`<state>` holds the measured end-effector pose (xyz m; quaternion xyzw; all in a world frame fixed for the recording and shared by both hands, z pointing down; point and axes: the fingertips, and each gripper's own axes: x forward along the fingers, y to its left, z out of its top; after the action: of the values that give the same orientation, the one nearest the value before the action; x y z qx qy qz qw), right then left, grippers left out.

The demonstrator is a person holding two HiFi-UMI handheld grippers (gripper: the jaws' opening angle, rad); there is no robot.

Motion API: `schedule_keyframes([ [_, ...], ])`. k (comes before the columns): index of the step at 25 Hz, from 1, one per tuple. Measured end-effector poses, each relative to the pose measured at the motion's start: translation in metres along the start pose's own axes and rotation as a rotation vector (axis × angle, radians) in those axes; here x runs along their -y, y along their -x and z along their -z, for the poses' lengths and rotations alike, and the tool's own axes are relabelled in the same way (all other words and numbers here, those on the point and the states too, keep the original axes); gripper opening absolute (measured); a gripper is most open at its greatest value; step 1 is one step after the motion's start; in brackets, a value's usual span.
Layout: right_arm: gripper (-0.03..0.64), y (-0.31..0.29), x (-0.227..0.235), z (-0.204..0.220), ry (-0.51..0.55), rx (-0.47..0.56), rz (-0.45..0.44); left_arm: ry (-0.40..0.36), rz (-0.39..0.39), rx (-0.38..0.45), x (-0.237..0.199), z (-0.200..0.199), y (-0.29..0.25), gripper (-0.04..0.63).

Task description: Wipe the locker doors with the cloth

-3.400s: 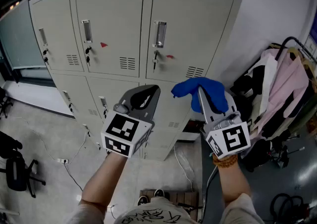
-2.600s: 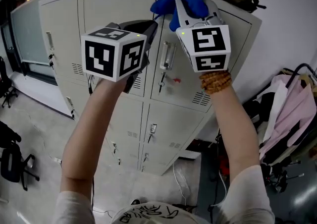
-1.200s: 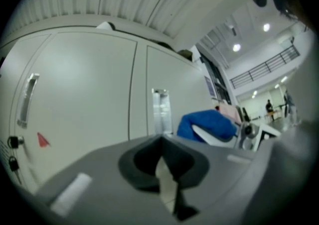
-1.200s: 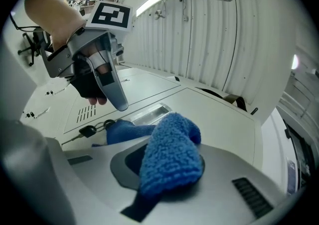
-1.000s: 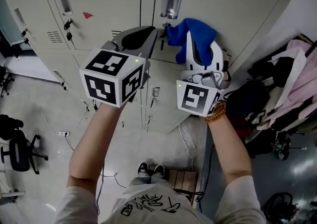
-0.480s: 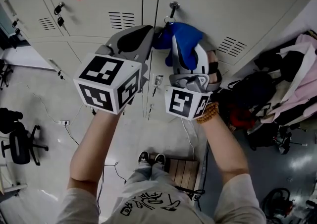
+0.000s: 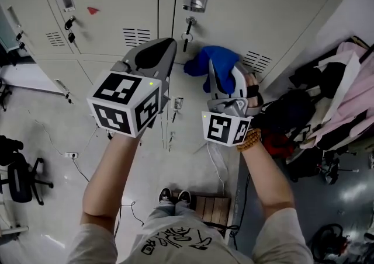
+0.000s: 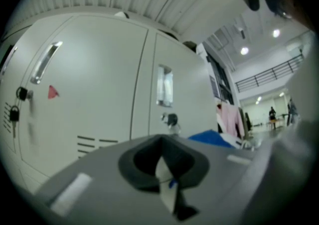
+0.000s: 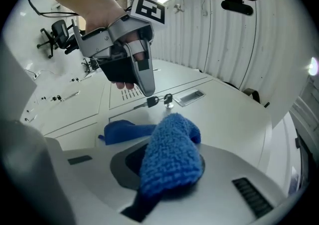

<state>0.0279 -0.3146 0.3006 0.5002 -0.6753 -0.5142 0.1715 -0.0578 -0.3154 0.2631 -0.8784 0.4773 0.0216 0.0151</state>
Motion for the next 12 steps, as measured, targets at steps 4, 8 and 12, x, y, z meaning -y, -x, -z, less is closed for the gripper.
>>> schedule_keyframes([
  [4, 0.031, -0.009, 0.059, -0.017, 0.005, 0.024, 0.057, -0.037, 0.004, 0.055, 0.007, -0.041, 0.001, 0.002],
  [8, 0.031, -0.030, 0.129, -0.047, 0.019, 0.064, 0.100, -0.090, 0.011, 0.117, 0.014, -0.089, 0.000, 0.002],
  [12, 0.031, -0.051, 0.186, -0.082, 0.048, 0.100, 0.128, -0.137, 0.020, 0.172, 0.021, -0.134, 0.001, 0.002],
])
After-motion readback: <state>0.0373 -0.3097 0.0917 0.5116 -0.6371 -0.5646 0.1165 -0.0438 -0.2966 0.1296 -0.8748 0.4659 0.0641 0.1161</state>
